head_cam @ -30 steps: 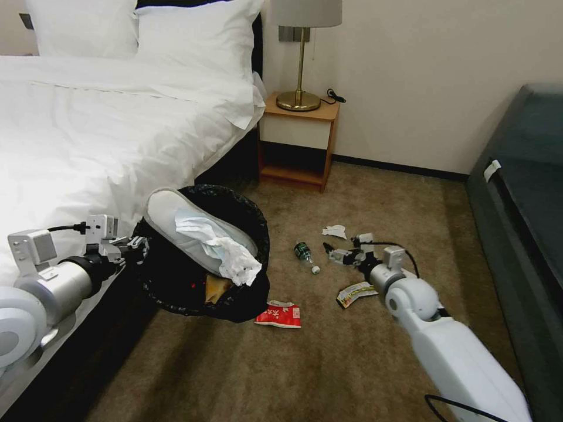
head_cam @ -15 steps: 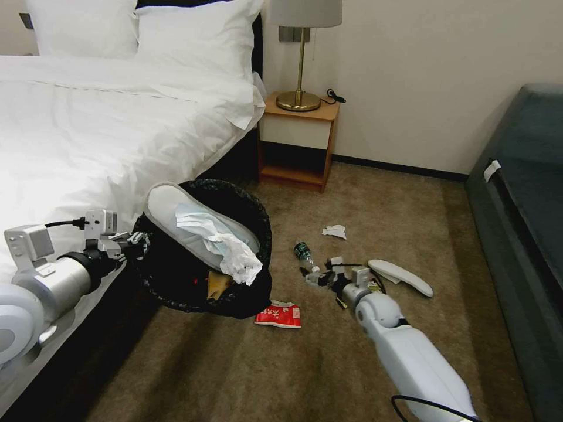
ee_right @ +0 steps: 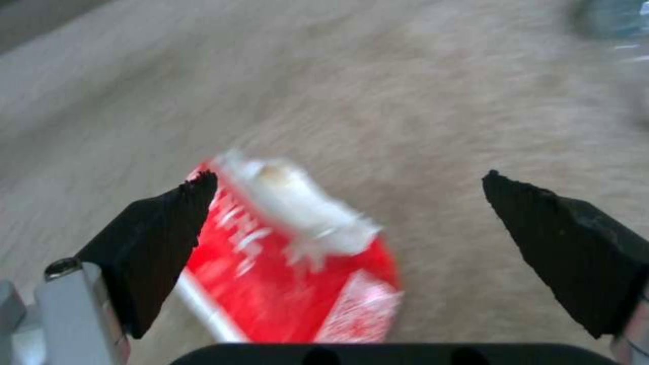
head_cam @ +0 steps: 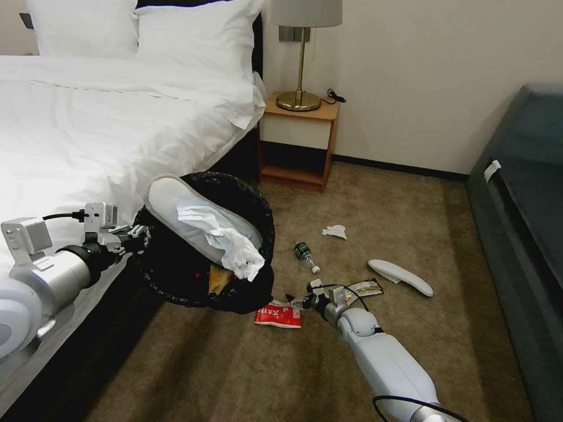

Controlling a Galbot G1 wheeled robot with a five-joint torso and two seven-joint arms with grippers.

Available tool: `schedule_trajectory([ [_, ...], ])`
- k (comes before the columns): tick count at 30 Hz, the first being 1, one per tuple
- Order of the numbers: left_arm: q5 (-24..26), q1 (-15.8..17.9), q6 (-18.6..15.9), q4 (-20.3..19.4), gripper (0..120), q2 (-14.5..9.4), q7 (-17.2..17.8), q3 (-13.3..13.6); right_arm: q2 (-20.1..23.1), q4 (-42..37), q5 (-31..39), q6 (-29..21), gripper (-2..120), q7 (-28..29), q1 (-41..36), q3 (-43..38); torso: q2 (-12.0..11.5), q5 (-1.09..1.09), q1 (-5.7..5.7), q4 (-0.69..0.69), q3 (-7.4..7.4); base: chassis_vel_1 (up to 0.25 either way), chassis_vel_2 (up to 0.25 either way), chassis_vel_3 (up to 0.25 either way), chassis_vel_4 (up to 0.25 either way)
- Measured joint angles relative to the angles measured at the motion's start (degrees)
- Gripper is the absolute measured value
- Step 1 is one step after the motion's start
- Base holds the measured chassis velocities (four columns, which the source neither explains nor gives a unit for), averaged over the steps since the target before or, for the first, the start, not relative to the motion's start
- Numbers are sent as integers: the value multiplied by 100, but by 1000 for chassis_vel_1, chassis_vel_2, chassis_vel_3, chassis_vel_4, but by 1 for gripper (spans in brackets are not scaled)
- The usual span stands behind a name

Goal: Pick up the trash bin, then pick up the garbage on the floor and place it into the trash bin.

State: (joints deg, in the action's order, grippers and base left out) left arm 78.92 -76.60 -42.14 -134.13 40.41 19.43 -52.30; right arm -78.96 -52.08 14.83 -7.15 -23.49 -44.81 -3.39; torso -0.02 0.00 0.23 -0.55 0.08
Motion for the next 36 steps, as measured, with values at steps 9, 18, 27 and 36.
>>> schedule_trajectory([
  [9, 178, 135, 0, -12, 1, -111, 58, 14, -125, 676, -502, 400, 100, -804, 414, 219, 0, -1, 0, 0, 0, 0, 0, 0, 0],
  [18, 306, 362, 0, 50, 1, -278, 76, 76, -283, 1209, -680, 633, 100, -1199, 665, 492, 0, -1, 0, 0, 0, 0, 0, 0, 0],
  [27, 351, 401, 1, 70, 1, -321, 50, 103, -253, 1477, -753, 754, 100, -1429, 744, 507, 0, -1, 0, 0, 0, 0, 0, 0, 0],
  [36, 266, 325, 0, 41, 1, -277, 39, 143, -418, 1932, -982, 946, 96, -1460, 780, 412, 0, 0, 0, 0, 0, 0, 0, 0, 0],
])
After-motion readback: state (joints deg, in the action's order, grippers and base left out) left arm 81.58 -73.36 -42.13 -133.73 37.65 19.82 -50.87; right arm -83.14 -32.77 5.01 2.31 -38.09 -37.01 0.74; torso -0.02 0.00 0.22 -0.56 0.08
